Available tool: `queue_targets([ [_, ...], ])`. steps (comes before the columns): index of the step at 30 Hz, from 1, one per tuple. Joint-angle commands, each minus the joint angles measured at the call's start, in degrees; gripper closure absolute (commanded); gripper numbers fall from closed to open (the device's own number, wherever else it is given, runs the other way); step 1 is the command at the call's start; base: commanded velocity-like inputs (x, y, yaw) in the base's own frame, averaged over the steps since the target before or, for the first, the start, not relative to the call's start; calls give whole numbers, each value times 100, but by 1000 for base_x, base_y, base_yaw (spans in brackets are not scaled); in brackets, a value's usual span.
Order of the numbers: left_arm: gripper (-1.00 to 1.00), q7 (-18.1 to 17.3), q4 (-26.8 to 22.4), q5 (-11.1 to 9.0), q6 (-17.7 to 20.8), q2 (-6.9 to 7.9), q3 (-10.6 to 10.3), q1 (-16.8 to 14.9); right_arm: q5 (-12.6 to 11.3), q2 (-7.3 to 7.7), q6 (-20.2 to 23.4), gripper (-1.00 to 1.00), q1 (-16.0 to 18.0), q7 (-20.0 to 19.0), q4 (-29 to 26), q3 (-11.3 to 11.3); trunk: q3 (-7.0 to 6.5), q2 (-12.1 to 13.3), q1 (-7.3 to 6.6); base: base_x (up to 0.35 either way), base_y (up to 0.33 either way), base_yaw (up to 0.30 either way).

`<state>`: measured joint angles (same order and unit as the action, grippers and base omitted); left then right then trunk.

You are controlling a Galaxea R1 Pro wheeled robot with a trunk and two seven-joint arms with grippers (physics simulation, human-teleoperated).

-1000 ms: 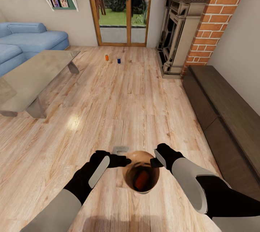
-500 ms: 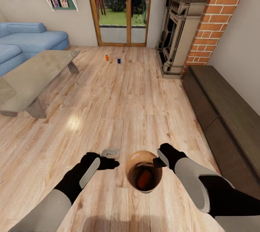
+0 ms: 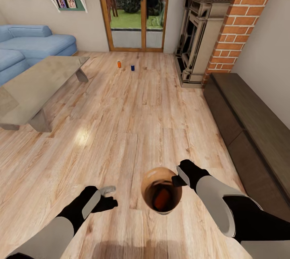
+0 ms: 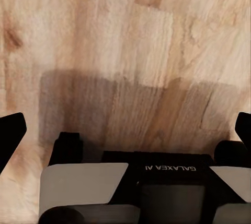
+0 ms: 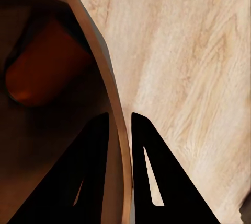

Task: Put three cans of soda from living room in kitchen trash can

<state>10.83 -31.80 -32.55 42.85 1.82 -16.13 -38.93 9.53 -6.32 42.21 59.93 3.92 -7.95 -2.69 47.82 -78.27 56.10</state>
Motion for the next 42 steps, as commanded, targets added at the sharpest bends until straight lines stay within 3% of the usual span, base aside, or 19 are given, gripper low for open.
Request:
queue_targets([
  [1, -100, -1, 91, 0, -41, -2, 5, 0, -49, 47, -18, 100, 1, -19, 4, -9, 0, 0, 0, 0, 0, 0],
  [7, -100, -29, 231, 1, -178, -5, -15, 4, -92, 490, -82, 100, -44, -59, 20, -40, 0, 0, 0, 0, 0, 0],
  [10, -100, -39, 246, 4, -328, -7, -30, 7, -104, 677, -342, 100, -345, -78, 18, -67, 0, 0, 0, 0, 0, 0],
  [16, -100, -11, 251, 9, -404, -41, -44, 12, -108, 829, -667, 100, -742, -90, 21, -80, 0, 0, 0, 0, 0, 0],
  [24, -100, -6, 256, 6, -542, -57, -43, 21, -109, 867, -739, 100, -1150, -93, 29, -75, 0, 0, 0, 0, 0, 0],
  [42, -100, -28, 321, -4, -623, -59, -39, 26, -100, 869, -757, 100, -1247, -82, 78, -74, 0, 0, 0, 0, 0, 0],
])
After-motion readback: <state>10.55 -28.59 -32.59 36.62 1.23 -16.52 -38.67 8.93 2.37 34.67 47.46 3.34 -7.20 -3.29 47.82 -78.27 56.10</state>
